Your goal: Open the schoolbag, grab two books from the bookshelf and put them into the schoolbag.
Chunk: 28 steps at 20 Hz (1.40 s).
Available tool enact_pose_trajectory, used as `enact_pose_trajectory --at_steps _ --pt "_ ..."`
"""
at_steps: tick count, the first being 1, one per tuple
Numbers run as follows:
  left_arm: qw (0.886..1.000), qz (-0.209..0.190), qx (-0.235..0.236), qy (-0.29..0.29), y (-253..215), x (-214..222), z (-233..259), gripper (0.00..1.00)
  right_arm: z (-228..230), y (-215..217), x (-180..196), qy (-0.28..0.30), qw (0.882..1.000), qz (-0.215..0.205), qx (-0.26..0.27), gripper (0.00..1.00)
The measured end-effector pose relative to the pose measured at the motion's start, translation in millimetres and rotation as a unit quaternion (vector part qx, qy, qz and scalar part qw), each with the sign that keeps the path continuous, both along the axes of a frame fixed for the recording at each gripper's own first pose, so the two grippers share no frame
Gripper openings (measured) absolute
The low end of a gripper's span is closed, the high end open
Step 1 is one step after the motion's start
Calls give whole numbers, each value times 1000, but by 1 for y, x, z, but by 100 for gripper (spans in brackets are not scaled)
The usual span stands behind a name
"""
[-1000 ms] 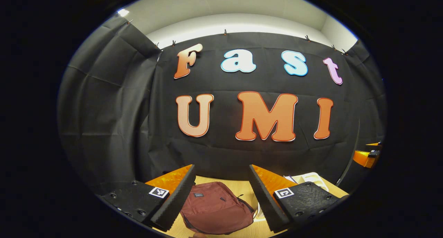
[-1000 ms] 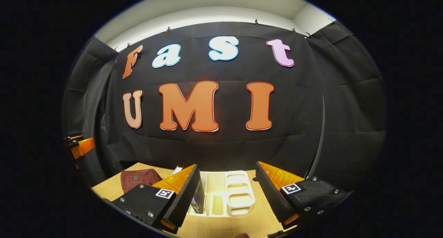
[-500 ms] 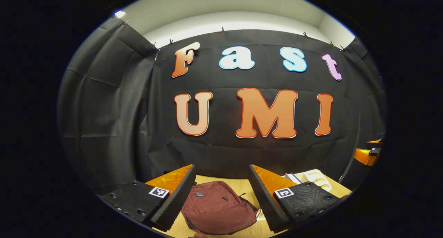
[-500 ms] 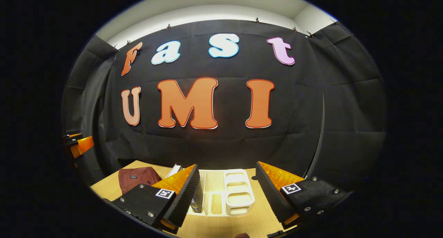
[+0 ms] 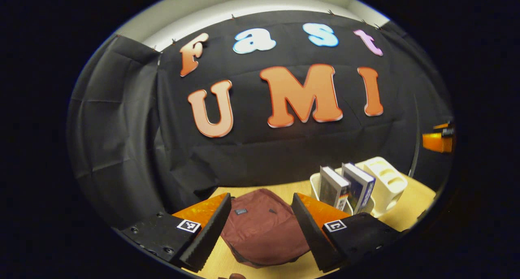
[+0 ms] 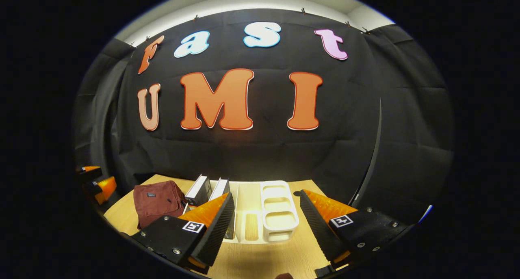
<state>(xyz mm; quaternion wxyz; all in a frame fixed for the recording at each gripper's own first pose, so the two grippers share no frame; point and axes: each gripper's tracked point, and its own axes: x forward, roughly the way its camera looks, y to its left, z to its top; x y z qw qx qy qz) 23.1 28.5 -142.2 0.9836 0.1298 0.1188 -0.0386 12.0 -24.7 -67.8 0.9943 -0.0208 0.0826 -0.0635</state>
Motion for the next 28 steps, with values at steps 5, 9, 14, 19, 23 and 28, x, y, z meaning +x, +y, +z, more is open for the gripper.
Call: enact_pose_trajectory --at_steps 5,9,14,19,23,28 --pt "990 -51 82 103 -26 -13 -118 96 -22 -19 -12 30 999 -24 -15 97" --pt "966 -76 133 208 -35 -17 -204 98 -33 -41 -24 47 998 -46 -13 97" --pt "940 -109 225 232 -56 -21 -250 99 -44 -66 -39 71 994 -71 -37 97" --pt "927 -93 273 238 -48 -10 -264 98 -47 -81 -44 80 992 -89 -34 97" --pt "926 -80 293 226 -35 11 -253 98 -54 -80 -41 88 992 -85 -28 97" --pt "917 -104 302 241 -40 11 -257 93 -53 -76 -39 86 993 -75 -31 97"
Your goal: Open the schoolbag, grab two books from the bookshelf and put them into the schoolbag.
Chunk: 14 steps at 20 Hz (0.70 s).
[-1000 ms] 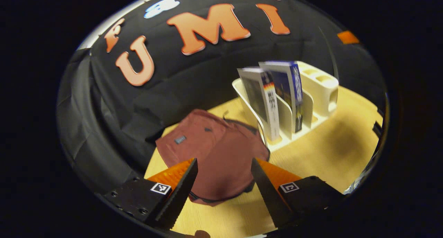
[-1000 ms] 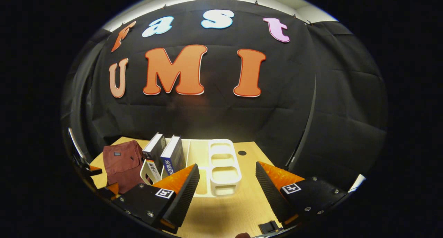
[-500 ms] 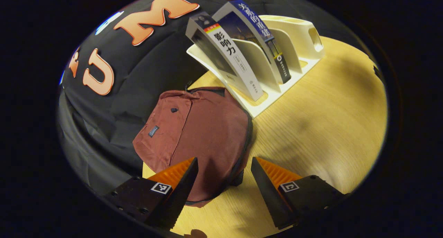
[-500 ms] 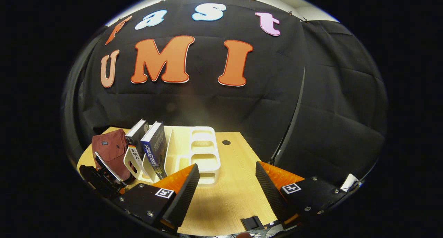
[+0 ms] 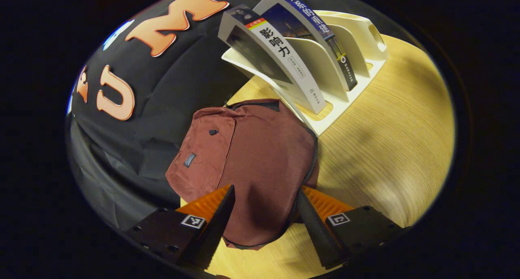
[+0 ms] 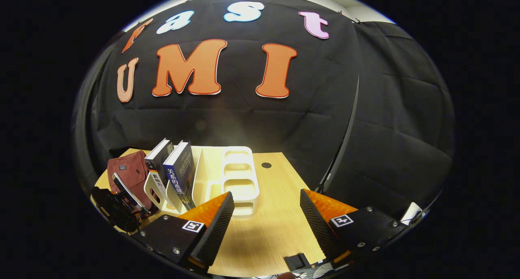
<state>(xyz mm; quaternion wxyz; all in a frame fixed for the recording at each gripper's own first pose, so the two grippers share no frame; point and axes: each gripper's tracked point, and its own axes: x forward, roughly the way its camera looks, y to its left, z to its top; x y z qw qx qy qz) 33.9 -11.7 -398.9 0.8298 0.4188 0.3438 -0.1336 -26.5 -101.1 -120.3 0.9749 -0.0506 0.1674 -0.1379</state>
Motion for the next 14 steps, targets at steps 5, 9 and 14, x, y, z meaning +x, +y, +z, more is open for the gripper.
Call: enact_pose_trajectory --at_steps 5,9,14 --pt "999 -25 -8 47 -10 -9 -11 33 5 -3 2 -6 1000 7 5 97" --pt "998 -18 -10 57 -8 -9 -11 2 12 -1 3 -13 999 11 44 97" --pt "994 -27 0 104 -11 -7 2 1 18 18 6 -17 995 60 72 97"
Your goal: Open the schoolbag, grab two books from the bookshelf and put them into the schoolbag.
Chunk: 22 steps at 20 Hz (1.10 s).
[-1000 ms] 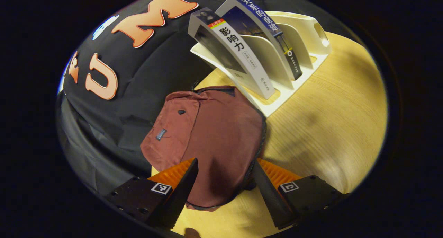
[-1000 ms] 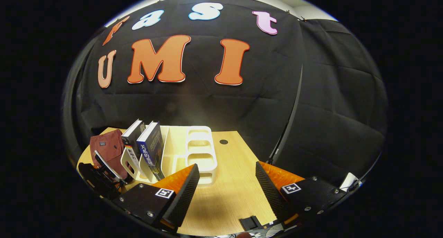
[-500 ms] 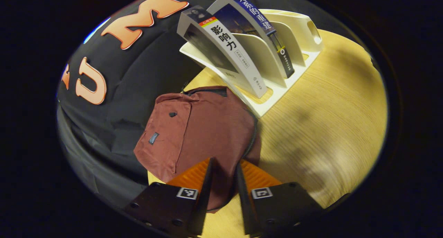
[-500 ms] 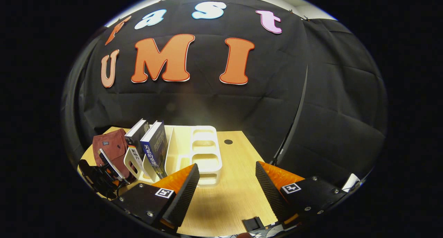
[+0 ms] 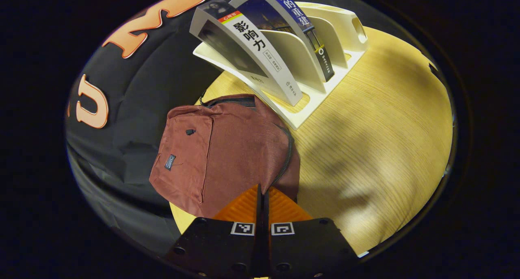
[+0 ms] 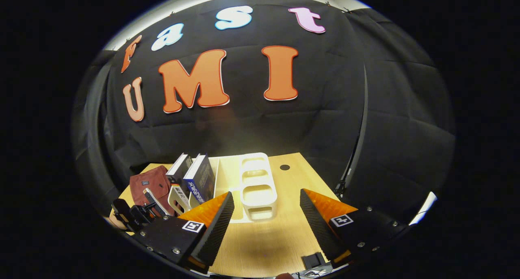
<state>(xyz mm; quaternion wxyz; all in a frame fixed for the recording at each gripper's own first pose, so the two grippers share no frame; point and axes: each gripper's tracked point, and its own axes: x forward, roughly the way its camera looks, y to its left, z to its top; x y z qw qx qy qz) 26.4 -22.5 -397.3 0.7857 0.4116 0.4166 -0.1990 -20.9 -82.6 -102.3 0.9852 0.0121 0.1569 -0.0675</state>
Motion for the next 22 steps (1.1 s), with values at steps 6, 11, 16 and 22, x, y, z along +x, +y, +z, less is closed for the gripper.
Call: enact_pose_trajectory --at_steps 6,11,16,22 --pt "995 3 -88 38 11 16 67 1 -1 26 4 -3 1000 -13 -14 97" --pt "989 -37 -145 13 38 62 144 1 1 73 2 4 999 -46 -3 97" --pt "979 -87 -182 -25 65 125 203 1 7 130 1 -3 997 -75 -18 97" --pt "969 -137 -207 -15 57 154 210 0 18 198 18 55 998 -43 -6 97"
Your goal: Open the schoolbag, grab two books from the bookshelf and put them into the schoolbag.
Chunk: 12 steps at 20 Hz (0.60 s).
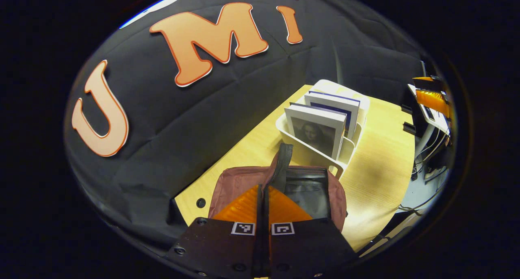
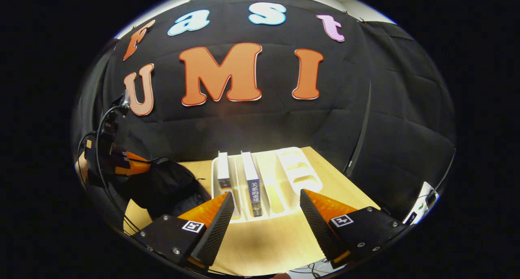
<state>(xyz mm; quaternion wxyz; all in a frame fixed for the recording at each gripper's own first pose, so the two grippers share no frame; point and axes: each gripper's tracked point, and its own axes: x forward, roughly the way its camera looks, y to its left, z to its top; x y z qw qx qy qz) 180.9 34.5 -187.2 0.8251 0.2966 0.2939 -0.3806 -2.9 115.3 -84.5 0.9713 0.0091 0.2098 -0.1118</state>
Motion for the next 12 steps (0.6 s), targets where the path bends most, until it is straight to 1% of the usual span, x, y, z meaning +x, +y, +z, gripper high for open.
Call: enact_pose_trajectory --at_steps 3,6,9,12 --pt "1000 -17 -14 9 -2 3 -6 0 9 32 27 50 997 56 4 97" --pt "999 -17 -25 22 4 6 -13 0 17 55 69 108 988 105 27 97" --pt "998 -11 -38 46 9 5 -25 1 17 63 113 170 976 133 39 97" --pt "997 -4 -41 59 21 9 -33 1 -3 72 157 245 956 140 77 97"
